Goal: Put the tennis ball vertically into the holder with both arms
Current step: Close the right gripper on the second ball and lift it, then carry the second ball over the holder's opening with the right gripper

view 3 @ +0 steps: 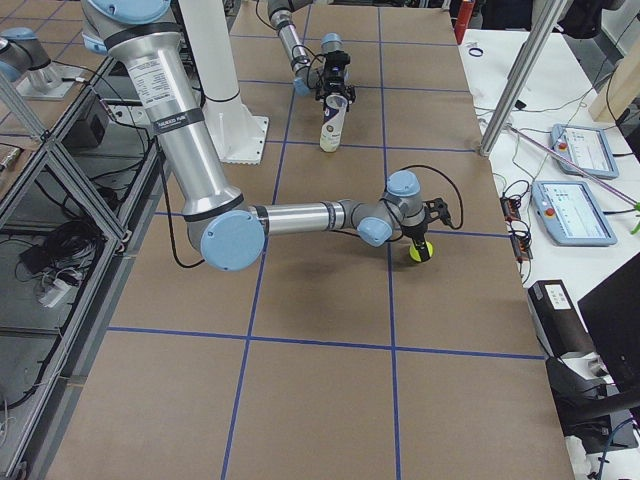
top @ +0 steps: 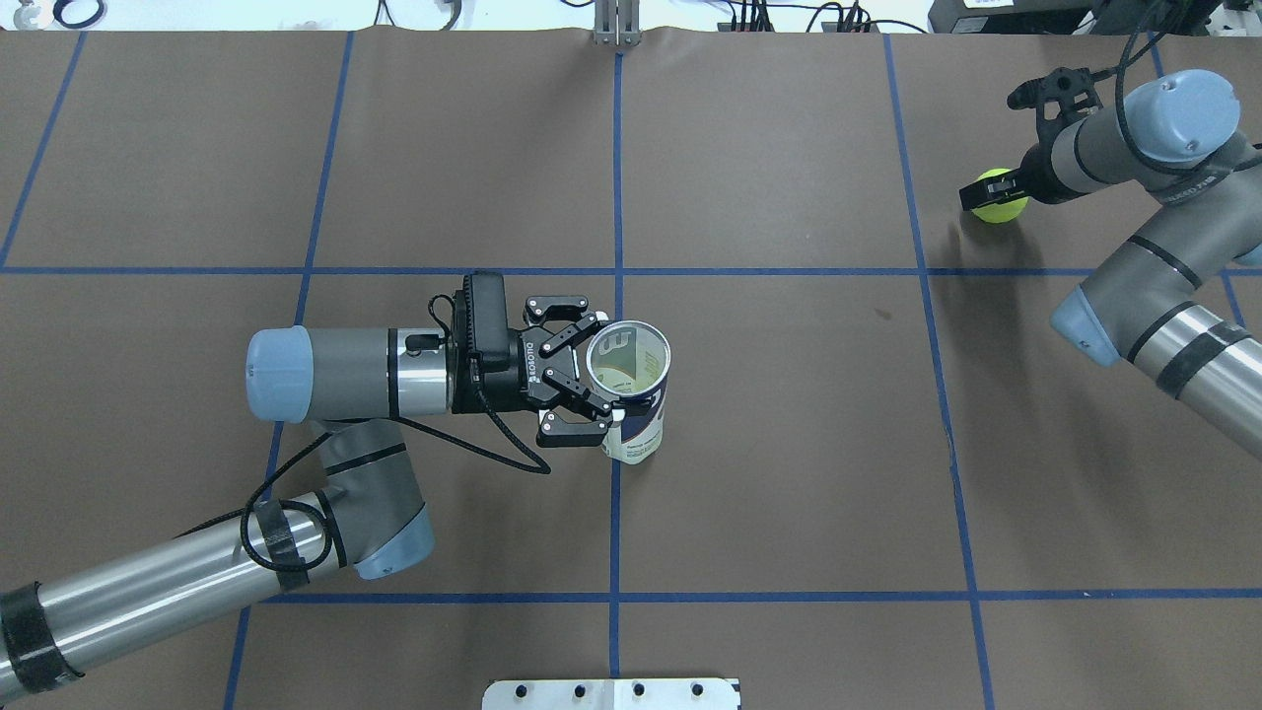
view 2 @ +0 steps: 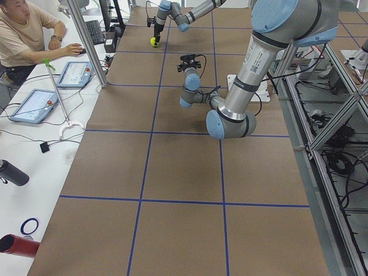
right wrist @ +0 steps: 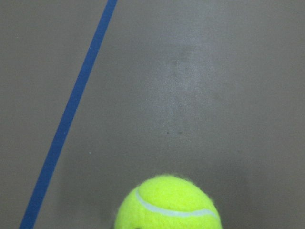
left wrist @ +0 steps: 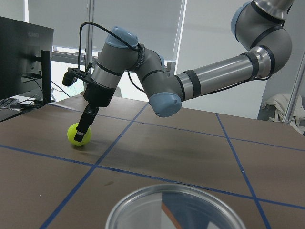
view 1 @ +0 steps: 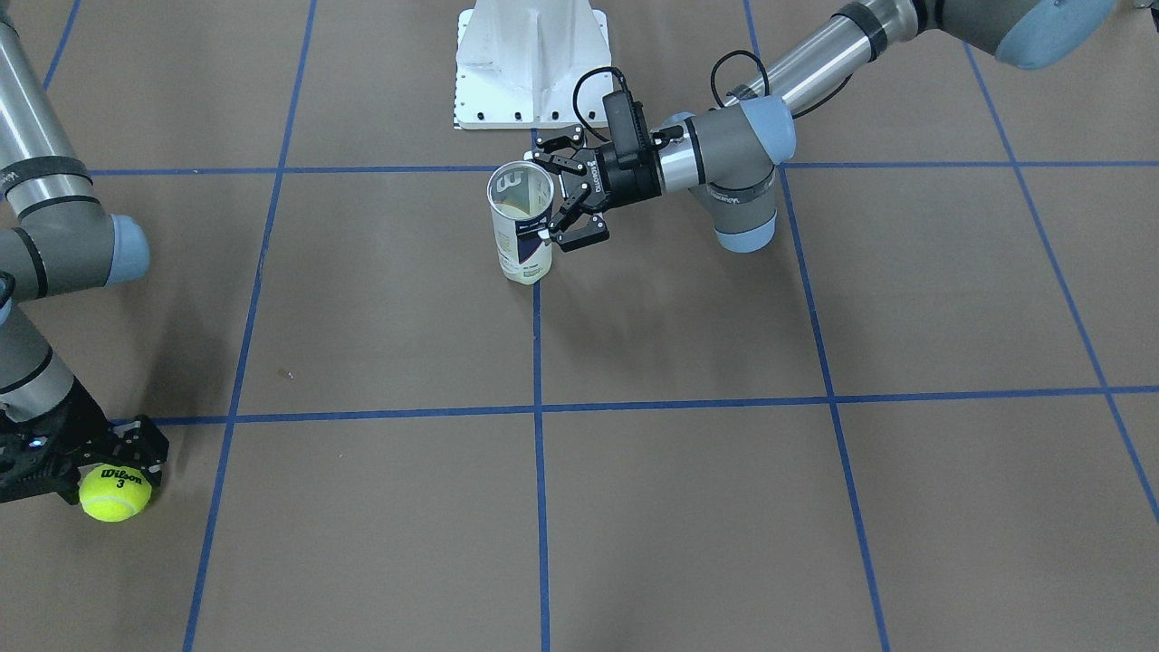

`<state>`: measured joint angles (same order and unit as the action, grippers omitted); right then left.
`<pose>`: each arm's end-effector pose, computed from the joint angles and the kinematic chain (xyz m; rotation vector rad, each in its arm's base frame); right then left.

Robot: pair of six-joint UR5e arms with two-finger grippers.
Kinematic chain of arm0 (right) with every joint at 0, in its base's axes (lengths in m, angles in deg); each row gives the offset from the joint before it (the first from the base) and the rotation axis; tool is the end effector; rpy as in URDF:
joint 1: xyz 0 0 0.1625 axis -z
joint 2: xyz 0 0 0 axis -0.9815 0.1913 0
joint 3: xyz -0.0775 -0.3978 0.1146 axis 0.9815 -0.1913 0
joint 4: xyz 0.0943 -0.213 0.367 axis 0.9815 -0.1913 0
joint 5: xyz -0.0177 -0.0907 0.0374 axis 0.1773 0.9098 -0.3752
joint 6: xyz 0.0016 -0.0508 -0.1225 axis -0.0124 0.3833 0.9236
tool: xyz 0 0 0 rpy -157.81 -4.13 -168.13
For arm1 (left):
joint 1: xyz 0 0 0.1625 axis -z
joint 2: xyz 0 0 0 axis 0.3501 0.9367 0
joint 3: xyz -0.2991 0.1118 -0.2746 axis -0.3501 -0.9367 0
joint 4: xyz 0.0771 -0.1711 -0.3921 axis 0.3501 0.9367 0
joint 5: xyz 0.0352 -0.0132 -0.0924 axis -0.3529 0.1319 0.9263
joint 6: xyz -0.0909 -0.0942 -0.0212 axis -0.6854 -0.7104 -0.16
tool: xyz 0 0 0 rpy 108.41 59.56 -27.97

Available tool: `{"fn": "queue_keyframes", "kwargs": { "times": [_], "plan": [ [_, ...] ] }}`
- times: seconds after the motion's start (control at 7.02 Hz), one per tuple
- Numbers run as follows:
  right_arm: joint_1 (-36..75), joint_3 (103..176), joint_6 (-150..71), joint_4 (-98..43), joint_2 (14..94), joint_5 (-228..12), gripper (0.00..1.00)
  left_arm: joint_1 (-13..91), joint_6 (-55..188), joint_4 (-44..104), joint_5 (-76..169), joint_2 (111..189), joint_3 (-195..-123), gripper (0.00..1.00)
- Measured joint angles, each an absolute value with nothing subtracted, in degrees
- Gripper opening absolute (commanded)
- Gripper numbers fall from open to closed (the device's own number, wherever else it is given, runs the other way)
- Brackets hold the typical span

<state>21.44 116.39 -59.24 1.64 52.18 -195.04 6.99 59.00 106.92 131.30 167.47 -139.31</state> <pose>-0.3174 -0.6630 0.5616 0.4363 -0.7008 -0.0669 0.5779 -0.4093 0.2192 1.4925 1.5914 0.7103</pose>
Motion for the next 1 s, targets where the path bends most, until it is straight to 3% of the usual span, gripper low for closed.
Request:
{"fn": "queue_keyframes", "kwargs": {
  "times": [0.57, 1.0],
  "plan": [
    [19.49, 121.25, -59.9, -0.27, 52.54, -197.87, 0.0, 6.93, 59.01, 107.28, 131.3, 167.45, -139.13, 0.9],
    [18.0, 141.24, -68.09, -19.35, 51.52, -204.45, 0.0, 6.9, 59.01, 107.3, 131.3, 167.52, -139.09, 0.9]
  ]
}}
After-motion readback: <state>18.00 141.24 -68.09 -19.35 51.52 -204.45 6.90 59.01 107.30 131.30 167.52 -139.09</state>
